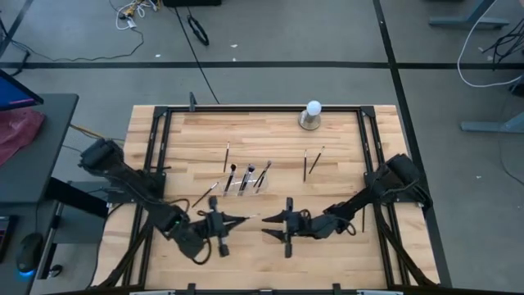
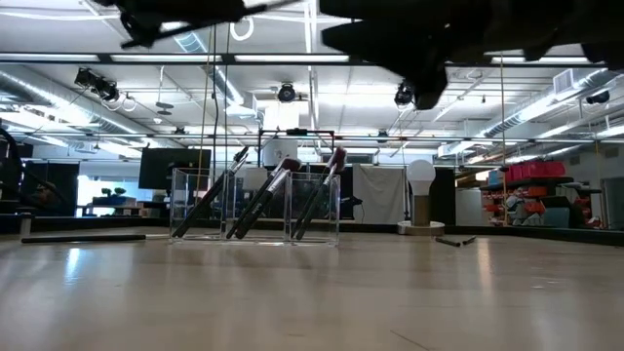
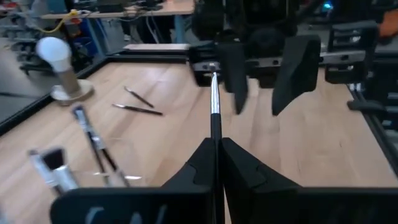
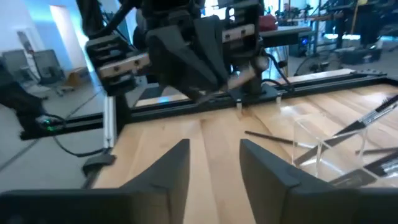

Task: Put items in baskets/containers
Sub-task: Put the eyeshadow brush into the transparent organizer

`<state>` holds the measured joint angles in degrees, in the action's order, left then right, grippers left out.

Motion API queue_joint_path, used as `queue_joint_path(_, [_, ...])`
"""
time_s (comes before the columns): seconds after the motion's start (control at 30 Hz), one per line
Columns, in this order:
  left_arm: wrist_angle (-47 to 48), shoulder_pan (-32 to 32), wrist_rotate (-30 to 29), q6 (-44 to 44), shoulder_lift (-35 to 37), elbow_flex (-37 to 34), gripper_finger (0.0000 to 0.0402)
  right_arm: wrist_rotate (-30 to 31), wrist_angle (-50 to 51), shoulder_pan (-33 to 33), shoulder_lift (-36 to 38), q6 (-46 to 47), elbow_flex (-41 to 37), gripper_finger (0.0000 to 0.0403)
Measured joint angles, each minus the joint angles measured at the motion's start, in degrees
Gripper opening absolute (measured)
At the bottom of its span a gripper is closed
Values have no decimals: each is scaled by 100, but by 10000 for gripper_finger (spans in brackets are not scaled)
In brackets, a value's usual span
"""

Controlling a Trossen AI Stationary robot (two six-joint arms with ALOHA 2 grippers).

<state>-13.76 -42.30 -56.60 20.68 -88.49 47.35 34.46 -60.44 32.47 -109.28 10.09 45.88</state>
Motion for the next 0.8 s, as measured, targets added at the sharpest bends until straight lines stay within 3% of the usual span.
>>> queue_joint_path(0.2, [-1357, 232, 382, -489, -664, 0, 17, 49, -227, -57, -490, -219, 465, 181])
queue_joint_path(0.37, [-1770, 277, 542, -640, -848, 0, 20, 365, -533, -50, -597, -309, 558, 175])
queue_joint_path(0.6, [-1780, 271, 545, -644, -848, 0, 20, 616, -669, 32, -591, -503, 558, 129])
queue_joint_path(0.8, [-1772, 266, 556, -647, -848, 2, 24, 603, -586, 58, -591, -494, 558, 41])
